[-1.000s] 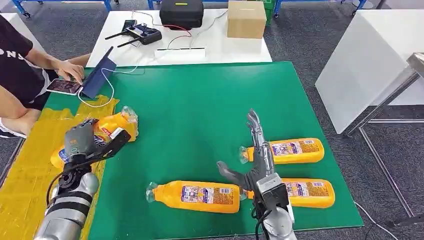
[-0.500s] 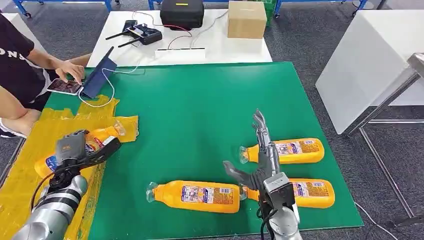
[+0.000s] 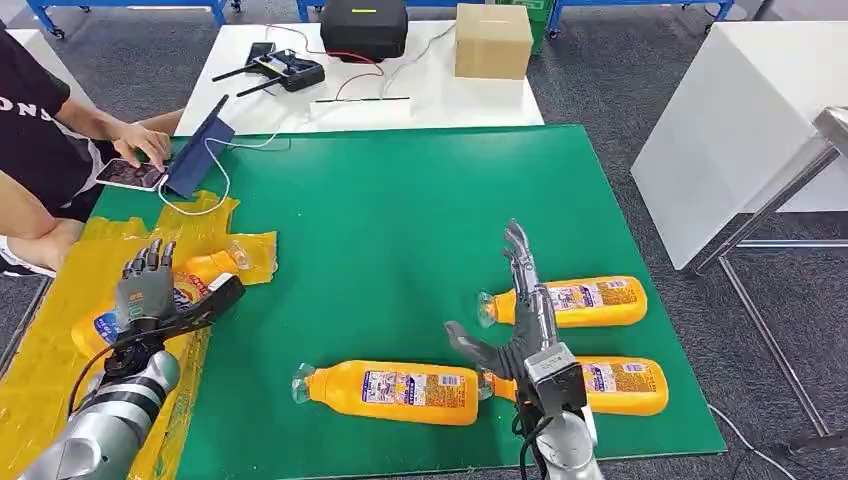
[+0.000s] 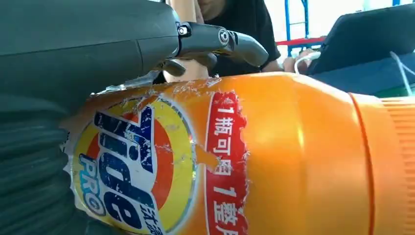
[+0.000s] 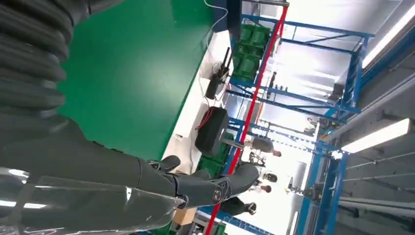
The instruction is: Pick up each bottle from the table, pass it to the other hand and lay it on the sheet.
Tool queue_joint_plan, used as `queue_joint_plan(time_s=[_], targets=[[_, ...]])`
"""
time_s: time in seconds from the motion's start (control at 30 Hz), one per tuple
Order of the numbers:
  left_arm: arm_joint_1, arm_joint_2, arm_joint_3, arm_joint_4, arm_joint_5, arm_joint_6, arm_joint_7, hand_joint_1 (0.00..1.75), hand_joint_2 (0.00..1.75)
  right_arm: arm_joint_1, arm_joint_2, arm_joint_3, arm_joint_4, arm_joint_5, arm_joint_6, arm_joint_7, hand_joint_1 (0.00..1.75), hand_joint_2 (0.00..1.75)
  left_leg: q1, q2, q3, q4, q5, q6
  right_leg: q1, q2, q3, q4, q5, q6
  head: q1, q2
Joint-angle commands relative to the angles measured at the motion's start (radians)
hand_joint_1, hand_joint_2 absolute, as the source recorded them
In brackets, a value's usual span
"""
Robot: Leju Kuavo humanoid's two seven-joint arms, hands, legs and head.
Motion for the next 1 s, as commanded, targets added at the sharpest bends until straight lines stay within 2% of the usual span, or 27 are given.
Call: queue_joint_plan(time_s=[0.03, 0.17, 0.3, 0.47, 0.53, 0.6, 0.77, 1.0], targets=[[-0.013, -0.036, 0.03, 0.092, 0.015, -0.016, -0.01, 0.0, 1.75, -0.039, -0.023, -0.02, 0.067, 0.005, -0.004, -0.001, 0.0, 1.75, 0.0, 0.0, 0.002, -0.001, 0.0, -0.001, 0.0, -0.001, 0.002, -0.001, 0.0, 0.0, 0.0, 0.0], [-0.013, -0.036, 0.03, 0.092, 0.015, -0.016, -0.01, 0.0, 1.75, -0.039, -0.023, -0.02, 0.067, 0.005, -0.004, -0.001, 0.0, 1.75, 0.001, 0.0, 0.002, -0.001, 0.0, -0.001, 0.001, 0.0, 0.003, -0.002, 0.0, -0.001, 0.0, 0.0], [-0.007, -0.053, 0.068, 0.076, 0.056, 0.022, -0.069, 0.0, 1.75, -0.041, -0.017, -0.024, 0.075, 0.005, -0.004, -0.001, 0.0, 1.75, 0.0, 0.0, 0.003, -0.001, 0.0, -0.001, 0.0, 0.0, 0.003, -0.002, 0.0, 0.0, 0.0, 0.0], [0.012, -0.085, 0.09, 0.004, 0.182, 0.018, -0.217, 0.0, 1.75, -0.041, -0.016, -0.03, 0.092, 0.005, -0.002, -0.001, 0.0, 1.75, 0.001, -0.001, 0.002, -0.001, 0.0, -0.001, 0.001, -0.002, 0.003, -0.002, 0.0, 0.0, 0.0, 0.0], [0.036, -0.11, 0.102, -0.067, 0.32, -0.042, -0.349, 0.0, 1.75, -0.04, -0.016, -0.037, 0.096, 0.006, -0.004, -0.003, 0.0, 1.75, 0.001, -0.001, 0.002, -0.001, 0.0, -0.001, 0.001, -0.002, 0.003, -0.002, 0.0, 0.0, 0.0, 0.0], [0.081, -0.13, 0.071, -0.166, 0.42, -0.115, -0.412, 0.0, 1.75, -0.033, -0.017, -0.048, 0.093, 0.008, -0.006, -0.004, 0.0, 1.75, 0.0, -0.002, 0.001, -0.001, 0.0, -0.001, 0.0, -0.002, 0.002, -0.001, 0.0, 0.0, 0.0, 0.0], [0.081, -0.13, 0.071, -0.166, 0.42, -0.115, -0.412, 0.0, 1.75, -0.033, -0.017, -0.048, 0.093, 0.008, -0.006, -0.004, 0.0, 1.75, 0.0, -0.001, 0.002, -0.001, 0.0, -0.001, 0.0, -0.001, 0.003, -0.002, 0.0, 0.0, 0.0, 0.0], [0.195, -0.165, -0.011, -0.456, 0.644, -0.161, -0.511, 0.0, 1.75, -0.027, -0.016, -0.056, 0.098, 0.018, -0.005, -0.008, 0.0, 1.75, 0.0, -0.001, 0.001, 0.0, -0.001, -0.001, 0.0, -0.001, 0.002, -0.001, 0.0, -0.001, 0.0, 0.0]])
